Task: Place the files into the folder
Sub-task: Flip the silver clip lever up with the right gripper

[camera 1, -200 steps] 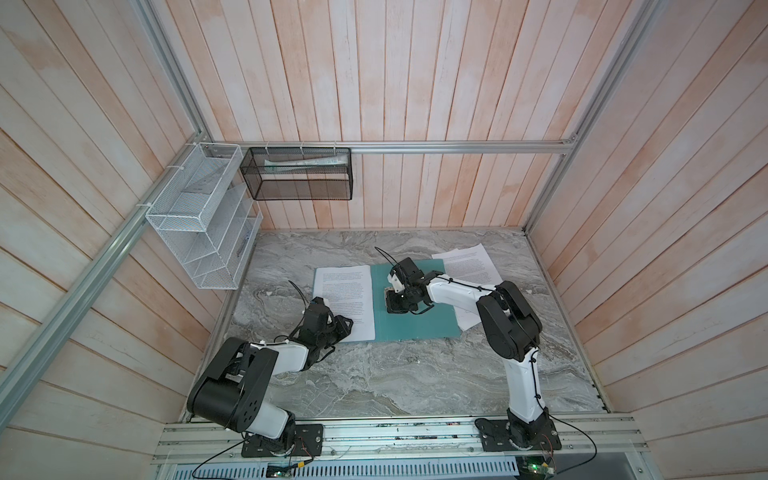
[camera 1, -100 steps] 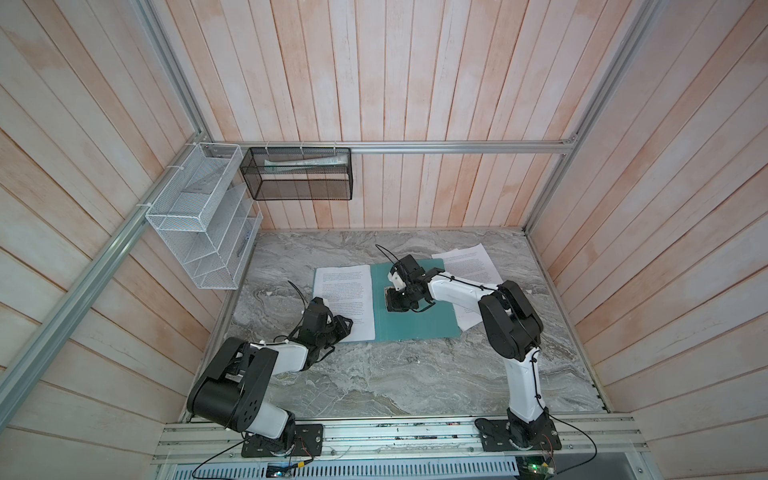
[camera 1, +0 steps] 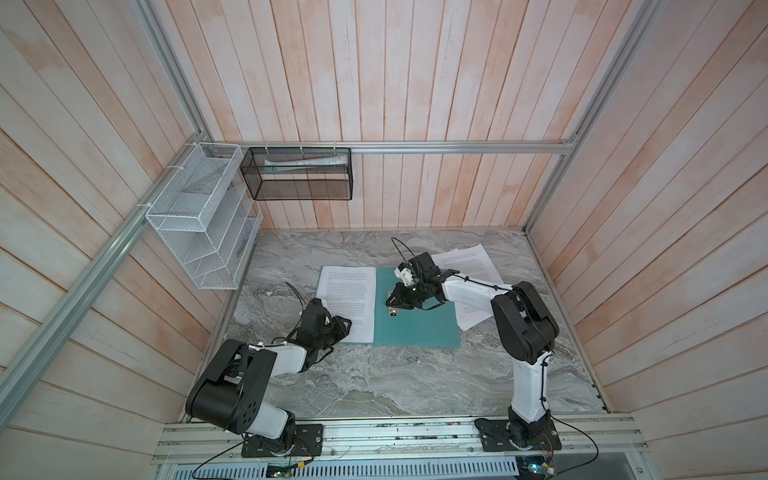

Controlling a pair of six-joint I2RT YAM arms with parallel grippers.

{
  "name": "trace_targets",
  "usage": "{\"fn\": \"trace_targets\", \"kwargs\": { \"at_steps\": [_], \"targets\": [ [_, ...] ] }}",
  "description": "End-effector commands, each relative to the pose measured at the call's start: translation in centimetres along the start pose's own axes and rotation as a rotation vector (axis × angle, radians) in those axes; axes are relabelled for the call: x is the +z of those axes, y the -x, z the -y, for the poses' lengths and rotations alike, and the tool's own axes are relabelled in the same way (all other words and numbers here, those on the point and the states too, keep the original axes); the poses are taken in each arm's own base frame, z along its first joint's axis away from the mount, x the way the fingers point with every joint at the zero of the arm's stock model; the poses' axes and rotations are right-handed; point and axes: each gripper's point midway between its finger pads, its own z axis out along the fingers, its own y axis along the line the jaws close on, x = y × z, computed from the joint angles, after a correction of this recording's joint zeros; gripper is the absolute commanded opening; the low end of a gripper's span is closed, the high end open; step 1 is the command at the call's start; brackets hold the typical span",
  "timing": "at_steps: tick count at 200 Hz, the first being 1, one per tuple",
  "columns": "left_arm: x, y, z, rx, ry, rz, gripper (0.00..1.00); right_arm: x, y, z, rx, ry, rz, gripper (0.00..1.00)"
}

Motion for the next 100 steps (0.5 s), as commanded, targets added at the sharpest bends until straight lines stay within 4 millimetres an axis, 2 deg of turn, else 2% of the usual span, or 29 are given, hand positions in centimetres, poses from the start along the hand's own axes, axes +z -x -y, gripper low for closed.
{"fn": "trace_targets", "kwargs": {
  "at_steps": [1, 21, 37, 60, 100],
  "targets": [
    [-1.4, -6.2, -8.3, -0.115, 0.292, -0.187, 0.35, -2.2, 1.5, -3.0, 0.015, 0.178, 0.022, 0.31],
    [-1.6, -6.2, -8.4, -0.132, 0.293, -0.175, 0.35, -4.0, 3.1, -2.7, 0.023, 0.180, 0.073, 0.33],
    [-1.7, -6.2, -8.4, -0.152, 0.291, -0.158, 0.35, -4.7, 3.0, -2.2, 0.026, 0.157, 0.084, 0.33],
    [-2.2, -6.1, -8.5, -0.181, 0.293, -0.124, 0.34, -4.4, 1.0, -2.2, 0.058, 0.156, 0.056, 0.15],
    [-2.9, -6.0, -8.4, -0.193, 0.312, -0.070, 0.34, -1.6, -4.2, -1.8, 0.078, 0.123, -0.045, 0.07]
  ]
}}
